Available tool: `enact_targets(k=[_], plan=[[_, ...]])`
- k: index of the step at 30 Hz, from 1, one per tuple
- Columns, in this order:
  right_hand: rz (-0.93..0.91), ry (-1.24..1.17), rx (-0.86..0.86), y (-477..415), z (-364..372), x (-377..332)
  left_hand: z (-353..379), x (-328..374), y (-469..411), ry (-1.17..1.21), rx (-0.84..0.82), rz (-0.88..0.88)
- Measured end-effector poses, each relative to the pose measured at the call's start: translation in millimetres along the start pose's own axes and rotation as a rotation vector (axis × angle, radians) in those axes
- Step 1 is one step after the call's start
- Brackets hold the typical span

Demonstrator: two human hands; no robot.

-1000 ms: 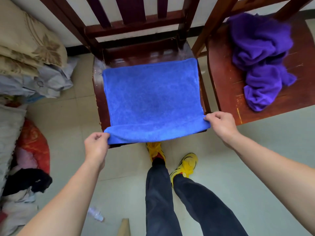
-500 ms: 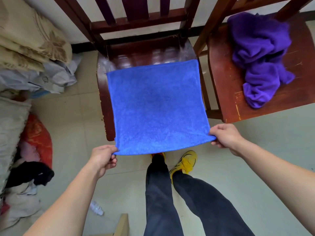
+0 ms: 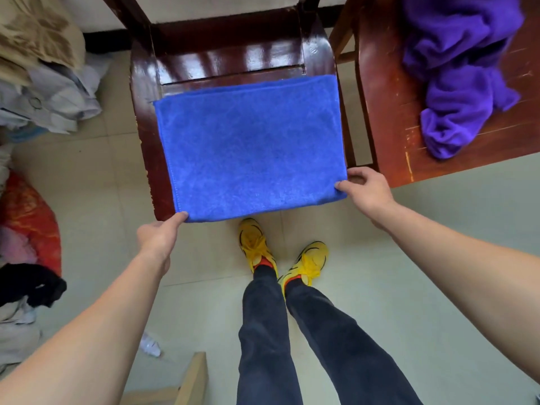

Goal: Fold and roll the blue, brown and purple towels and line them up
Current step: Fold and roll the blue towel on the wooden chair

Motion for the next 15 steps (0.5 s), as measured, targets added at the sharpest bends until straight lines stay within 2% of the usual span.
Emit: enact_targets(k=[3, 6, 8, 11, 15], plan=[[-0.011, -0.117, 0.056, -6, 0, -14, 8, -13, 7, 0.147, -0.088, -0.081], [0.019, -0.006, 0.207, 1, -9, -8, 23, -16, 19, 0.255, -0.194, -0.117], [0.077, -0.001, 0.214, 8, -5, 3, 33, -10, 26, 0.248, -0.209, -0.084], [0.189, -0.102, 0.162, 20, 12, 27, 35, -3, 30, 0.221, -0.117, -0.028], [0.208, -0.074, 0.151, 27, 16, 44, 12, -9, 21, 0.091, 0.029, -0.015]])
Point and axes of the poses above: each hand's wrist, its own y-axis away from the middle knuckle, its own z-axis out of the palm, x = y × z, the point moved 9 cm from there along -y, towards the middle knuckle, and after that the axes turned 3 degrees about z, right-handed, at the moved point
